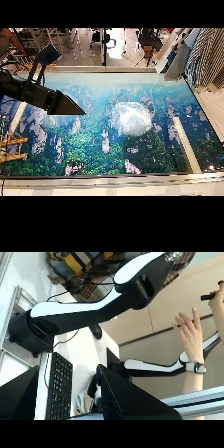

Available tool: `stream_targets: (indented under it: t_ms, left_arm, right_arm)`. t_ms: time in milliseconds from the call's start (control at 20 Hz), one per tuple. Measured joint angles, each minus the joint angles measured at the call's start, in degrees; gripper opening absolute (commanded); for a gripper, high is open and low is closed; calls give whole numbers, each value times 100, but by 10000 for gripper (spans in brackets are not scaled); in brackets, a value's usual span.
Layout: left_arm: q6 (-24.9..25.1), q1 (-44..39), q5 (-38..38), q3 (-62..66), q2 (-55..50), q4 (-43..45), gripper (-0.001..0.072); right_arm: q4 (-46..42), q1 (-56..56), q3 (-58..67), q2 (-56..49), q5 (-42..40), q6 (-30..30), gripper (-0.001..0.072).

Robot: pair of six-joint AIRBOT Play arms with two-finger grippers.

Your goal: Fold the clothes and pants, and hang the long-sleeved shirts on hangers.

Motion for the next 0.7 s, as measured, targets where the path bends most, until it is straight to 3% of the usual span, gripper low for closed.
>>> stream_targets:
  t_ms: [100, 250, 350, 450, 500, 550, 600, 700]
  left_arm:
    - [0, 0, 0, 0, 0, -2, 395]
    - [0, 0, 0, 0, 0, 0, 394]
    - [2, 0, 0, 0, 0, -2, 395]
    - [0, 0, 0, 0, 0, 0, 395]
    - [2, 0, 0, 0, 0, 0, 395]
    - [2, 0, 0, 0, 0, 0, 395]
    - [2, 0, 0, 0, 0, 0, 394]
    - [0, 0, 0, 0, 0, 0, 394]
  right_arm:
    - [925, 0, -2, 160, 205, -407, 688]
    - [2796, 125, -127, 260, 872, -1082, 568]
    - [3930, 597, -365, 293, 1471, -1434, 521]
    - [4533, 1488, -688, 304, 2098, -1622, 473]
    - [4673, 2052, -868, 306, 2323, -1681, 312]
    - [4756, 2675, -1056, 313, 2485, -1725, 105]
    - [4750, 3410, -1272, 315, 2566, -1775, 19]
    - [4496, 4918, -1718, 313, 2483, -2011, 20]
